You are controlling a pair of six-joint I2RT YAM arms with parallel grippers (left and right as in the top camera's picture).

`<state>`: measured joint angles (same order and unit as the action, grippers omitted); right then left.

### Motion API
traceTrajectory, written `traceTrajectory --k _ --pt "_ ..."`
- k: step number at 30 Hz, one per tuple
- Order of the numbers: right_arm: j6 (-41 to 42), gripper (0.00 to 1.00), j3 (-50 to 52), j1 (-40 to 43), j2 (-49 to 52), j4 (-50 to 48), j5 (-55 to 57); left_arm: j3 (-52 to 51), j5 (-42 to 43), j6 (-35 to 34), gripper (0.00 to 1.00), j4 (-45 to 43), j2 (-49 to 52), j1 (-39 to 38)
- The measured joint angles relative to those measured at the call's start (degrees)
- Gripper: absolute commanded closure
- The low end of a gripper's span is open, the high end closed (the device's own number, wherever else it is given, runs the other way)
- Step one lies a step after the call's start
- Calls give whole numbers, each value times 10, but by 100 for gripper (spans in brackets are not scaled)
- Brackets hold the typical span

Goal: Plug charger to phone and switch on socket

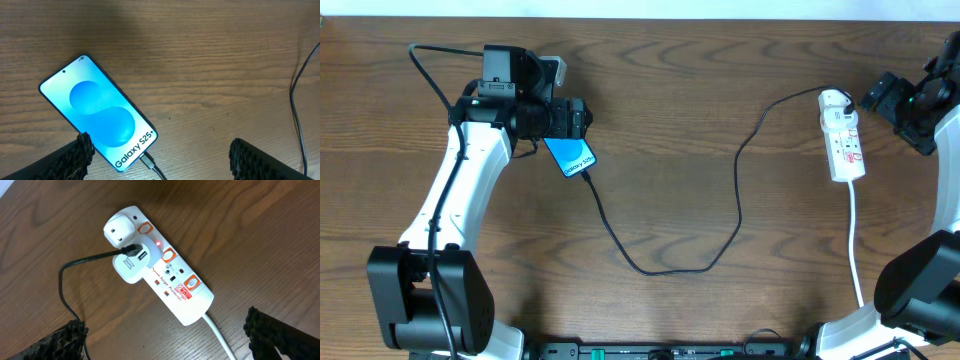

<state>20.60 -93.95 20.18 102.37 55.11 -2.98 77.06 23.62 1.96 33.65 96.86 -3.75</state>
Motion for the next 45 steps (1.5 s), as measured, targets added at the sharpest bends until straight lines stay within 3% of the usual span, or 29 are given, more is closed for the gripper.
traceTrajectory --k 32,45 --pt "0 1 0 0 0 0 0 0 -30 0 11 0 -2 0" --pt "0 1 0 0 0 0 0 -34 -30 28 11 -27 -85 0"
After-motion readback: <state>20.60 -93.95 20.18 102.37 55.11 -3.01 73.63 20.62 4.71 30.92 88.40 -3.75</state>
